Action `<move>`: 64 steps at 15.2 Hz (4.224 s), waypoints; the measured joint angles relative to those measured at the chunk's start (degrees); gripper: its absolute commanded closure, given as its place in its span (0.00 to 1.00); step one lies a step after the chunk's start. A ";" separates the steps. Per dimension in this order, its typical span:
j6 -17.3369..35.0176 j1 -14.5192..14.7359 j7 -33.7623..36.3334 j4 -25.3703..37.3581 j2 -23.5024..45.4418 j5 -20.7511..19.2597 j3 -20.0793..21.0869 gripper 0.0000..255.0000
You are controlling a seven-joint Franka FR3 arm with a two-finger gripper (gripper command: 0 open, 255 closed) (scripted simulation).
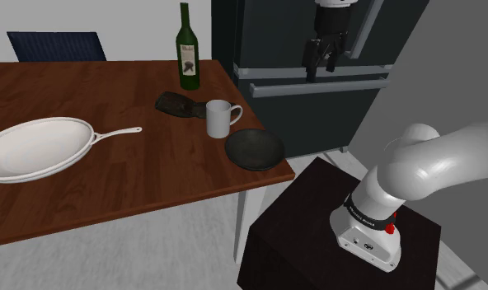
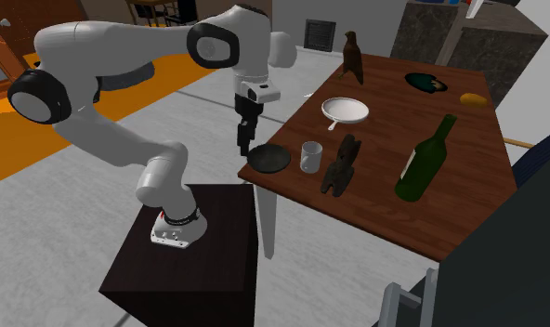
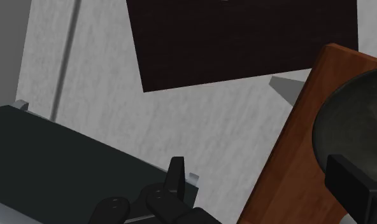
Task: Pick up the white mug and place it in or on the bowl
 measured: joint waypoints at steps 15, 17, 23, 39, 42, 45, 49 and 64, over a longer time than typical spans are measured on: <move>12.83 1.36 12.93 9.34 24.30 6.86 7.86 0.00; 14.36 1.56 14.79 11.78 28.51 7.25 8.84 0.00; 17.29 2.66 20.65 21.29 41.47 7.51 11.48 0.00; 23.89 3.91 24.31 23.70 50.93 7.01 12.61 0.00; 23.92 3.92 24.32 23.67 50.93 7.00 12.62 1.00; 23.92 3.92 24.32 23.67 50.93 7.00 12.62 1.00; 23.93 3.92 24.32 23.67 50.93 7.00 12.62 1.00; 15.95 3.75 24.38 29.94 49.15 7.37 12.57 1.00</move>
